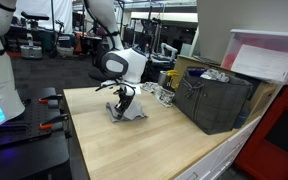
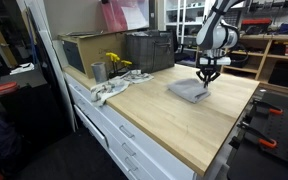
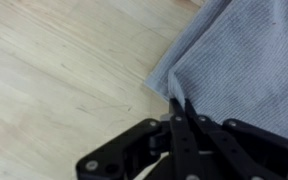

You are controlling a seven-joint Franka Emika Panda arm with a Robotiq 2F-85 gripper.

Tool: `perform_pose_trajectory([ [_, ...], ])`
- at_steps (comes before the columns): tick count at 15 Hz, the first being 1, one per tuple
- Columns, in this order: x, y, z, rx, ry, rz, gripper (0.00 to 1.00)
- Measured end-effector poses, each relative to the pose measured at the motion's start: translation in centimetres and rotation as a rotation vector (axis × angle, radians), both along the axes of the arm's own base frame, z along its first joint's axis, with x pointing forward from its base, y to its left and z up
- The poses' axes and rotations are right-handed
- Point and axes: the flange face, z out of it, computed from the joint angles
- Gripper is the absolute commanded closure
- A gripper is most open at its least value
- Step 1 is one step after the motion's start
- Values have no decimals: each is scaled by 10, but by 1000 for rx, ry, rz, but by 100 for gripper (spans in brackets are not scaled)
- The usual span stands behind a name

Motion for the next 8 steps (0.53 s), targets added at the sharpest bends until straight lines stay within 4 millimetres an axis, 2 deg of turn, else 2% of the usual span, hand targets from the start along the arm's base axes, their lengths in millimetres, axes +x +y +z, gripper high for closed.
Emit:
perform_pose_trajectory([
  [2, -1, -8, 12, -25, -10, 21, 99],
  [3, -1, -11, 18, -41, -13, 42, 82],
  [4, 0, -14, 24, -58, -18, 65, 70],
  [8, 9, -12, 44, -110, -44, 151, 43],
])
